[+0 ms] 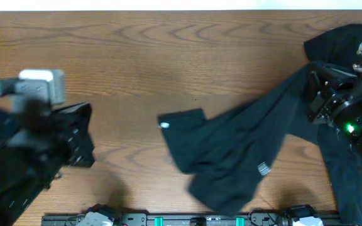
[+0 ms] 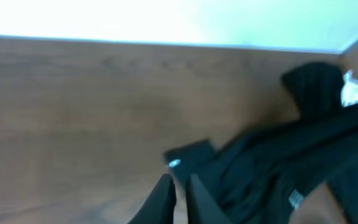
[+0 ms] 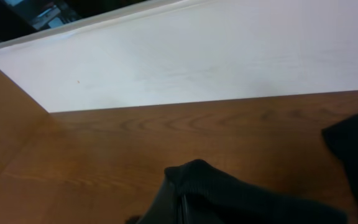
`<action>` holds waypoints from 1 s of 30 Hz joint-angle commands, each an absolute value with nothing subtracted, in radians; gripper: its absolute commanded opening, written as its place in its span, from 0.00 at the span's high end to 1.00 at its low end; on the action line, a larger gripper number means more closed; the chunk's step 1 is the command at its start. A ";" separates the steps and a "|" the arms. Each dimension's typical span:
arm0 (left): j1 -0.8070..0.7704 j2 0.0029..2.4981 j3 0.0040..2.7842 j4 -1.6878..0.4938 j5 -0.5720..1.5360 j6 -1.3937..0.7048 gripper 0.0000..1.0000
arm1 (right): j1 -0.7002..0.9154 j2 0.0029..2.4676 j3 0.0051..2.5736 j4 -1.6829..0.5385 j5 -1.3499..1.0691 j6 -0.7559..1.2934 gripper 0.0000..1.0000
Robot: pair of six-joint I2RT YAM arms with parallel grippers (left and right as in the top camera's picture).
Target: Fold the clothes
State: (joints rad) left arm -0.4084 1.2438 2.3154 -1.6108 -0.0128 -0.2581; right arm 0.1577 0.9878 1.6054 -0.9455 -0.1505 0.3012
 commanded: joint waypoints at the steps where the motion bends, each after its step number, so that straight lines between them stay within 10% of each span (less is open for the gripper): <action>1: -0.404 1.287 2.255 -1.689 0.033 -0.244 0.83 | 0.149 0.990 1.624 -0.938 -0.173 0.279 0.99; 30: -0.441 1.424 2.046 -1.480 0.329 -0.171 0.73 | 0.158 1.325 1.927 -0.458 -0.098 0.382 0.99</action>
